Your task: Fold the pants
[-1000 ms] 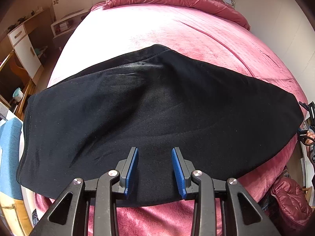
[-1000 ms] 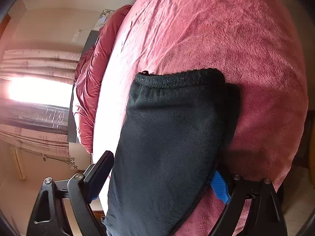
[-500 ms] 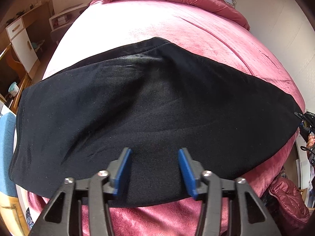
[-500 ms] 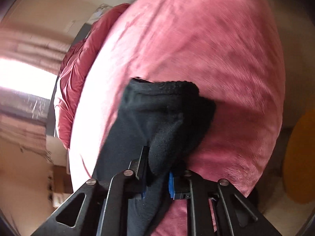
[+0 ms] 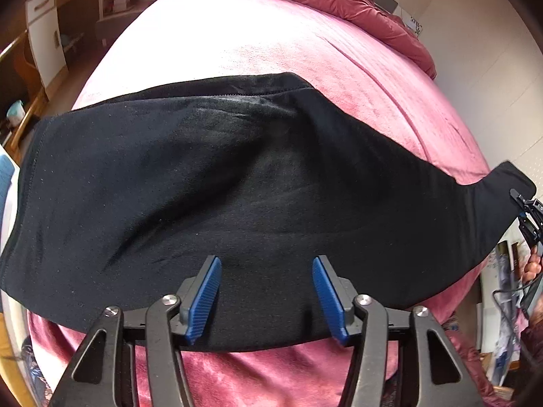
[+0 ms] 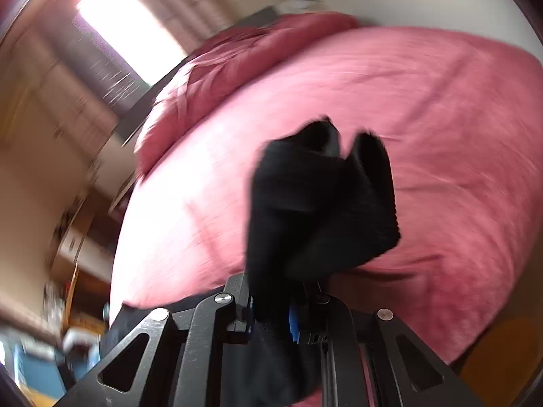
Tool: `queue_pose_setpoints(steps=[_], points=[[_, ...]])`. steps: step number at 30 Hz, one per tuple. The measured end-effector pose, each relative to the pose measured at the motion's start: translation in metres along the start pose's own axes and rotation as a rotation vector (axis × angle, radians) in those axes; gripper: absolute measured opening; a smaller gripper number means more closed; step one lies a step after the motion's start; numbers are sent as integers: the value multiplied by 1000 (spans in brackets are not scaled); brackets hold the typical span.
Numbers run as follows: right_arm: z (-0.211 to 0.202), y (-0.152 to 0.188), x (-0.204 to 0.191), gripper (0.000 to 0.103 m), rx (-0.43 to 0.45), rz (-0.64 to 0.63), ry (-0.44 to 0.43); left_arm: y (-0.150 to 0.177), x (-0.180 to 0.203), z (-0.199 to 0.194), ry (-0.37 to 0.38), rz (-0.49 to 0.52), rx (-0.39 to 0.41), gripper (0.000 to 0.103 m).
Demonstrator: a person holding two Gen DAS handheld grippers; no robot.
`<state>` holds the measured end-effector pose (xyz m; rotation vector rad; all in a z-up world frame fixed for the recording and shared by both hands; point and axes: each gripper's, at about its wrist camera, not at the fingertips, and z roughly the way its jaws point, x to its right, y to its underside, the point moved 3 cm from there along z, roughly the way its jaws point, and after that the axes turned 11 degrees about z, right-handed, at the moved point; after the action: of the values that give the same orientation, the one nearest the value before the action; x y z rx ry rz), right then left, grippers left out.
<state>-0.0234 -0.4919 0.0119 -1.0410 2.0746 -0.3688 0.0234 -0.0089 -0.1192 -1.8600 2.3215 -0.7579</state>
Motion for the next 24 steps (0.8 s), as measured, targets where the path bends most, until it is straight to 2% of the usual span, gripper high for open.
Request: queue_pose_setpoints(steps=[3, 5, 9, 12, 15, 18, 21, 23, 24], points=[[12, 20, -46, 15, -57, -114, -49, -5, -2, 0, 40, -15, -11, 52], [25, 39, -75, 15, -103, -203, -49, -8, -2, -2, 55, -10, -9, 44], [58, 89, -121, 15, -223, -340, -61, -18, 2, -3, 103, -15, 10, 42], [85, 129, -142, 15, -305, -443, -27, -16, 10, -13, 156, -34, 18, 42], [103, 167, -148, 15, -374, -518, -13, -22, 15, -10, 215, -64, 22, 42], [116, 191, -157, 15, -407, -592, 25, -27, 18, -9, 277, -97, 21, 44], [123, 204, -155, 26, -417, -620, 37, -34, 19, -2, 354, -140, 15, 46], [123, 207, -157, 43, -443, -603, -7, -39, 20, 5, 415, -181, 2, 55], [119, 209, -157, 58, -474, -584, -55, -39, 19, 7, 438, -202, -2, 57]])
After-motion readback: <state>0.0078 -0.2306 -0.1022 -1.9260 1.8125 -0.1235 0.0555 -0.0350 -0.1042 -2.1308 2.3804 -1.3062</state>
